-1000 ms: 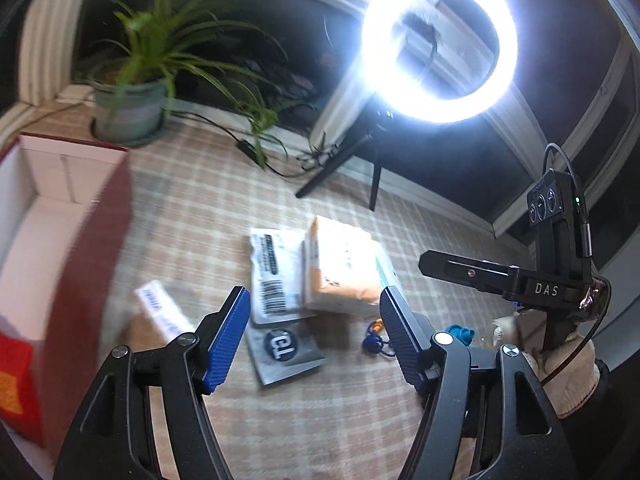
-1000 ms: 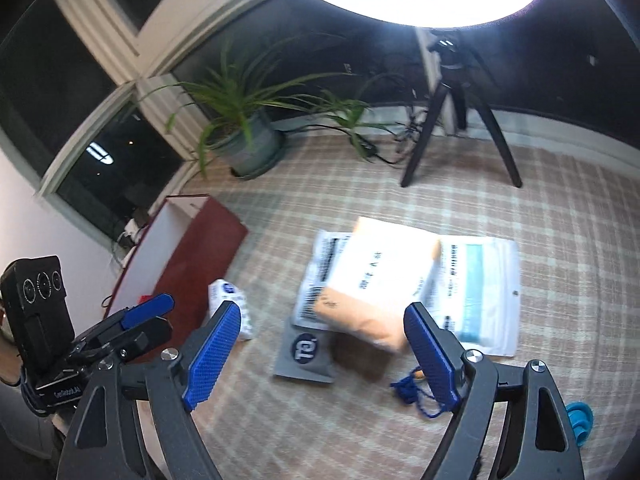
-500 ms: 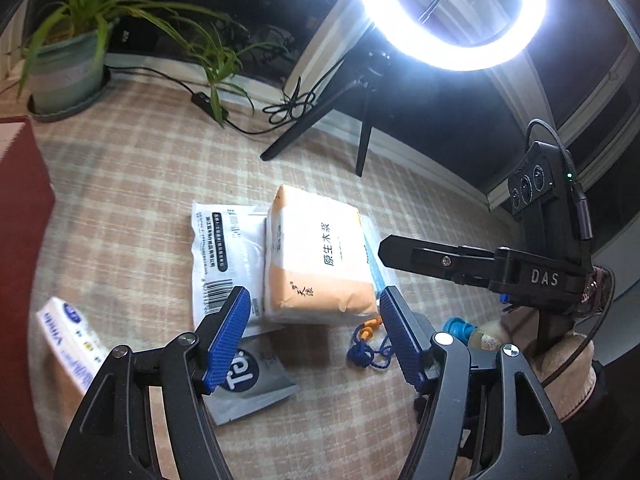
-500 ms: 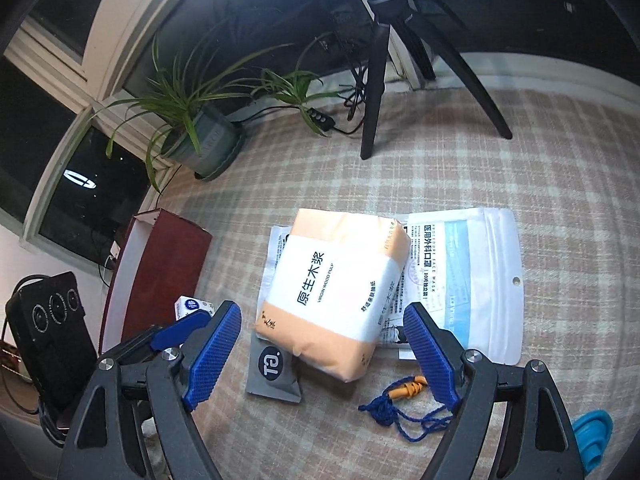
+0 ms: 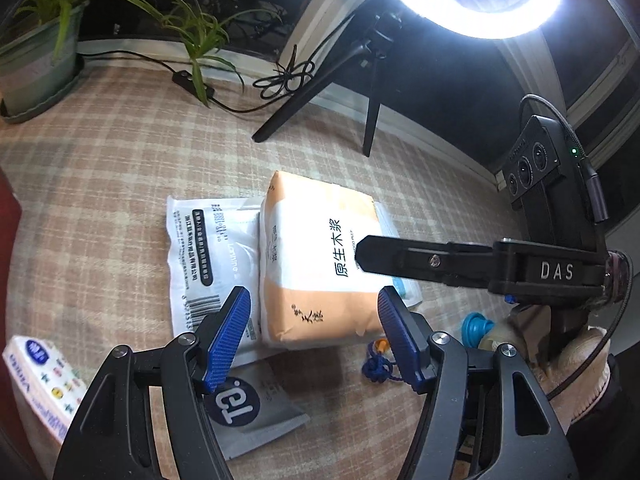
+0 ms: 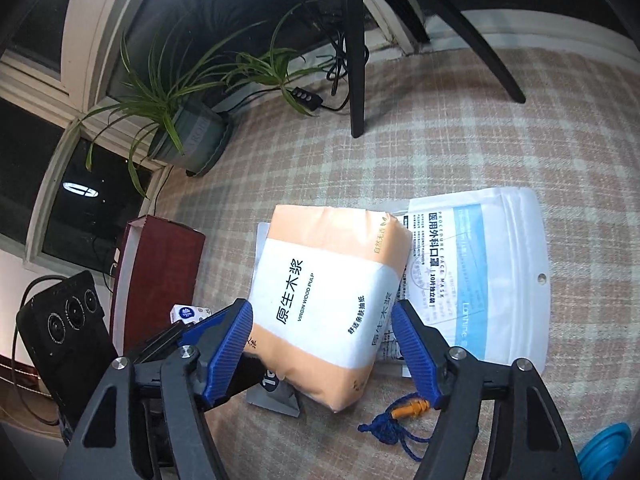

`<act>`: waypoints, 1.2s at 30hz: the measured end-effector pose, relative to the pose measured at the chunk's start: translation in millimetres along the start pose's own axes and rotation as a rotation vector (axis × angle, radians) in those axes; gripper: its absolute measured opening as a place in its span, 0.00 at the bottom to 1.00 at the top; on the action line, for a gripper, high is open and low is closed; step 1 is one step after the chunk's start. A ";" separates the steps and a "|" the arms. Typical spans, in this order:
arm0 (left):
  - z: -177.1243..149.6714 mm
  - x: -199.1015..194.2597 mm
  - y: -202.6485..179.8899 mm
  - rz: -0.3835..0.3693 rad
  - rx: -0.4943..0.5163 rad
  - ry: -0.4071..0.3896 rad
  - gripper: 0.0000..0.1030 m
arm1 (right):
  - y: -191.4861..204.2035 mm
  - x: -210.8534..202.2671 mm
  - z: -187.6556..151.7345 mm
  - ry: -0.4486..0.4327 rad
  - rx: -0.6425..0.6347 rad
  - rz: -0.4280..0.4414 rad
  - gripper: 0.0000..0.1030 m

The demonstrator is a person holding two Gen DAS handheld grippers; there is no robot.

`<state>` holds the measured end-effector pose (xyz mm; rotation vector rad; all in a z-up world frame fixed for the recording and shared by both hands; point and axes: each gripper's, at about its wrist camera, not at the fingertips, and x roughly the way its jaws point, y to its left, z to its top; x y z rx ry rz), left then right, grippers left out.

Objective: Organize soft objects
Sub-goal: 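Close both tools on the tissue pack, then lift the tissue pack and carry it over the white box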

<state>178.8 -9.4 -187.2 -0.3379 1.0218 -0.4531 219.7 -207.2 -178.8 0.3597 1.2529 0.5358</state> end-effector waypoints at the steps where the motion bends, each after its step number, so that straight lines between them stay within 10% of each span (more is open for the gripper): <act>1: 0.0 1.5 0.2 -0.003 0.002 0.005 0.62 | -0.2 1.5 0.7 0.005 -0.001 0.001 0.63; 36: -12.0 -20.6 -11.5 0.020 0.068 -0.112 0.48 | 16.4 -1.7 -1.6 0.000 -0.016 -0.001 0.48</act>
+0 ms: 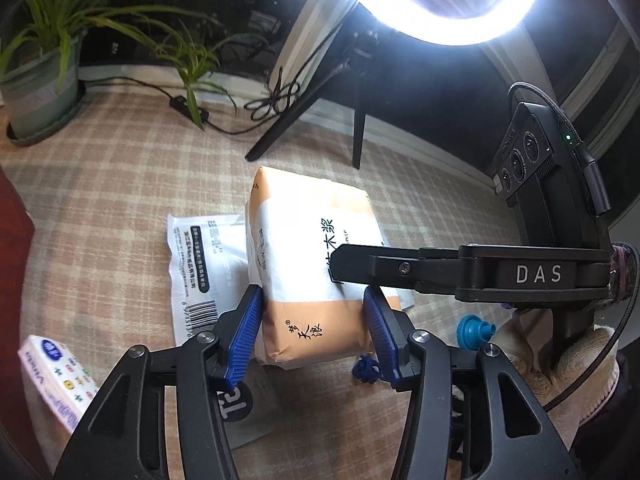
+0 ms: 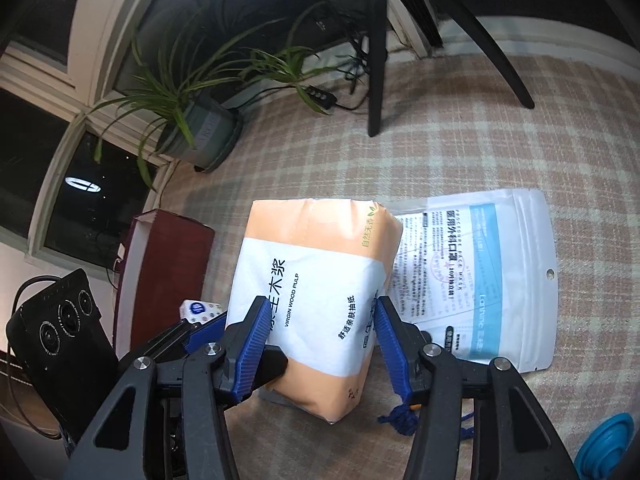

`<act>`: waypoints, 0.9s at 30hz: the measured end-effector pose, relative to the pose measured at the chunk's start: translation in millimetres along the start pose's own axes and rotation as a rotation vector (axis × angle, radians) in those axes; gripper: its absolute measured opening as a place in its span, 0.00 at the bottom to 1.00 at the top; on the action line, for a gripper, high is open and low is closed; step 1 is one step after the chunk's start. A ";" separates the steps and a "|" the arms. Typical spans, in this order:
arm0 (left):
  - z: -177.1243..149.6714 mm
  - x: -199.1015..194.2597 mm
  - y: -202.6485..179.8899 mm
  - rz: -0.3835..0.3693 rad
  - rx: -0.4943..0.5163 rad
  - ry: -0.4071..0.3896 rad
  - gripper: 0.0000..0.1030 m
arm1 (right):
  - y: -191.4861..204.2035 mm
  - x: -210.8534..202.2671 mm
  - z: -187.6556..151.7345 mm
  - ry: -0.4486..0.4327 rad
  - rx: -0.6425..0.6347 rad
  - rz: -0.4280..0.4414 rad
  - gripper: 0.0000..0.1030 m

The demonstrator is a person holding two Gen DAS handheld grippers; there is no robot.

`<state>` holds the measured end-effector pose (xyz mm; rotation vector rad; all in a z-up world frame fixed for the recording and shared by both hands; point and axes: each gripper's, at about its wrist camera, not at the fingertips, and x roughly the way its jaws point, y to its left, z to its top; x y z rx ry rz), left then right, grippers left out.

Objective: Organize soft objects
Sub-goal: 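Lift the tissue pack and carry it over the white box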

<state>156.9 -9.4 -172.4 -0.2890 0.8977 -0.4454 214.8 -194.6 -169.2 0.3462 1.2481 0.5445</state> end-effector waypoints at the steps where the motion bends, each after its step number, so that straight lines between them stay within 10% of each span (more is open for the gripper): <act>1: -0.7 -5.2 -0.4 0.003 0.003 -0.010 0.48 | 3.6 -3.2 -0.4 -0.005 -0.006 0.002 0.48; 27: -30.3 -180.5 56.0 0.194 -0.109 -0.243 0.48 | 184.7 2.3 -11.7 0.003 -0.295 0.167 0.48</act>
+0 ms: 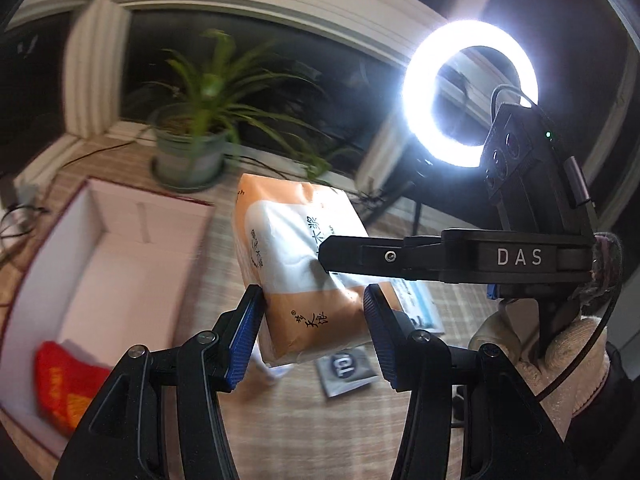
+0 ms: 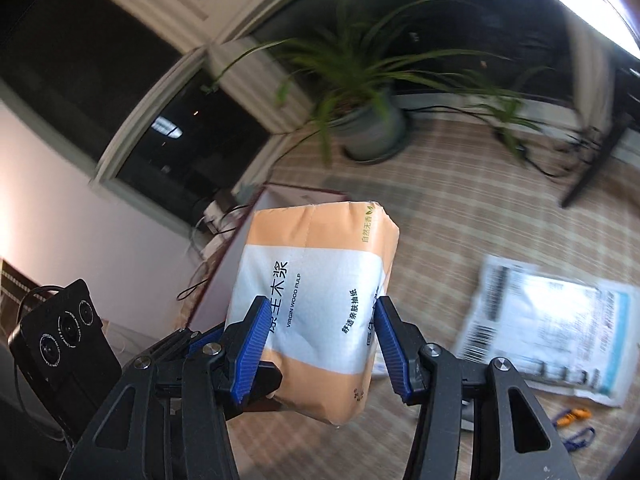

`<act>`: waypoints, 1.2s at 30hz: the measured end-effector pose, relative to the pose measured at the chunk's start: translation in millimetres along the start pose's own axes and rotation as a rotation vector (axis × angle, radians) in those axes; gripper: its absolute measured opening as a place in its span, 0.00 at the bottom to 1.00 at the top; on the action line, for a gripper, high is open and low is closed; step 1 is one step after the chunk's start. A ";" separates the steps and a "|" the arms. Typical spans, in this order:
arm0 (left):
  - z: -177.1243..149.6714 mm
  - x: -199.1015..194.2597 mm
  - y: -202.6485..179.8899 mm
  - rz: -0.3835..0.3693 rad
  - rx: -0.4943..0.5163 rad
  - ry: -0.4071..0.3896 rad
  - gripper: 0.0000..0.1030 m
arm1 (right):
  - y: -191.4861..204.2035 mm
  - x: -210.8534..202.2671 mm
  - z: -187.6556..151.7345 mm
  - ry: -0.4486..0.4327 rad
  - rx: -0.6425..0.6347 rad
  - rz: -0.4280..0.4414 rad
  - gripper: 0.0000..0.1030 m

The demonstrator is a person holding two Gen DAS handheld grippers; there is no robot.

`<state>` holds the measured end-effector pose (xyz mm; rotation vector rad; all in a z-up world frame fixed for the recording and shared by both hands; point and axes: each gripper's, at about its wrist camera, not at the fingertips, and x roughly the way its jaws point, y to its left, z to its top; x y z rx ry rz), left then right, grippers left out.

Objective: Organize soft objects
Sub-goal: 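Lift the tissue pack and carry it over the white box, then open both tools to drop the tissue pack beside the red bag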

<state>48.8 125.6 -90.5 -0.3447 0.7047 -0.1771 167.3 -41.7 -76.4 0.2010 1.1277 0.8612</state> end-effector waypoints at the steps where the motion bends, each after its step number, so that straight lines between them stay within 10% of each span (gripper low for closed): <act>1: 0.2 -6.7 8.9 0.010 -0.017 -0.008 0.48 | 6.3 5.4 2.3 0.007 -0.010 0.009 0.48; 19: -19.0 -42.0 108.4 0.155 -0.190 0.006 0.48 | 107.1 122.3 9.9 0.170 -0.162 0.092 0.48; 36: -32.8 -21.2 141.1 0.225 -0.241 0.086 0.48 | 108.7 183.9 4.8 0.246 -0.184 0.056 0.48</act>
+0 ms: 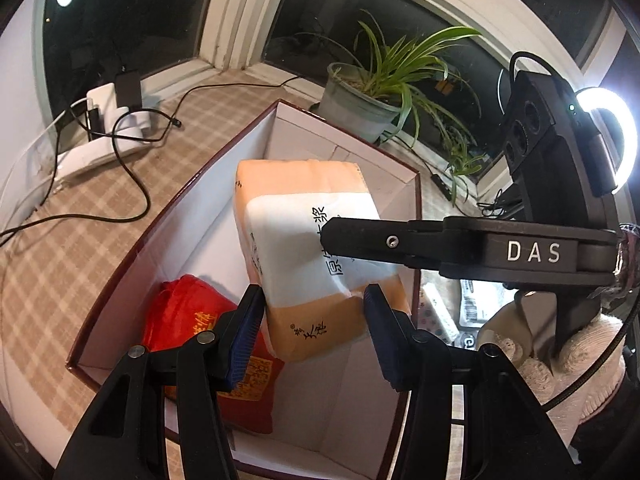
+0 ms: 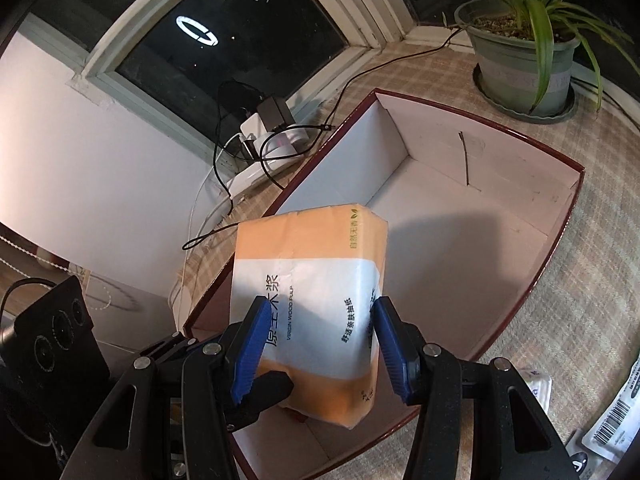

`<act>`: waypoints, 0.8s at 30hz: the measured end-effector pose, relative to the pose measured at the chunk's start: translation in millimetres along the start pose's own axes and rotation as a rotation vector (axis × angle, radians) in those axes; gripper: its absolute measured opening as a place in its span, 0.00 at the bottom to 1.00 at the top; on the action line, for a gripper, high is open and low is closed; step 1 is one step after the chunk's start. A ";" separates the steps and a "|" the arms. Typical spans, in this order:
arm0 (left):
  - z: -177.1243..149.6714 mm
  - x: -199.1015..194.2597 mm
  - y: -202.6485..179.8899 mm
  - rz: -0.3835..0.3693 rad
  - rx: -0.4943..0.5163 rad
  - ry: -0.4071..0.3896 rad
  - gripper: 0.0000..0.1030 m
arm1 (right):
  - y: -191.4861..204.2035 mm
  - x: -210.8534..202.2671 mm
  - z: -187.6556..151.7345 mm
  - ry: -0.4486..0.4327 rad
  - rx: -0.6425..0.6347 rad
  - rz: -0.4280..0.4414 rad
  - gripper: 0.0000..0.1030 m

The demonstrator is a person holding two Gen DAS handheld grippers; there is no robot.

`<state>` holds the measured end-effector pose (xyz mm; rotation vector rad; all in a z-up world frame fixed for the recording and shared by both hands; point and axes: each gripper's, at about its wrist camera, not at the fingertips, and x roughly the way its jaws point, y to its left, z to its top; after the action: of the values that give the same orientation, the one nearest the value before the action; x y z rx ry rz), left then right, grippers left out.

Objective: Organize soft objects
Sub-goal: 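Open both tools to drop the tissue pack beside the red bag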

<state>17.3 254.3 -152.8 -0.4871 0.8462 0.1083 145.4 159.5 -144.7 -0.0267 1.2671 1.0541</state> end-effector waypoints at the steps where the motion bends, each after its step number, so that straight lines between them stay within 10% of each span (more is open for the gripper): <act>1: 0.1 0.4 -0.1 0.006 0.002 0.000 0.48 | -0.6 0.0 -0.2 -0.001 0.002 -0.001 0.48; 24: -3.4 -32.9 -34.7 -0.044 0.050 -0.070 0.48 | -14.9 -64.4 -26.6 -0.127 0.037 -0.015 0.49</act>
<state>2.9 225.3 -117.5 -0.4519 0.7672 0.0628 140.0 96.4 -112.0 0.0584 1.1693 1.0035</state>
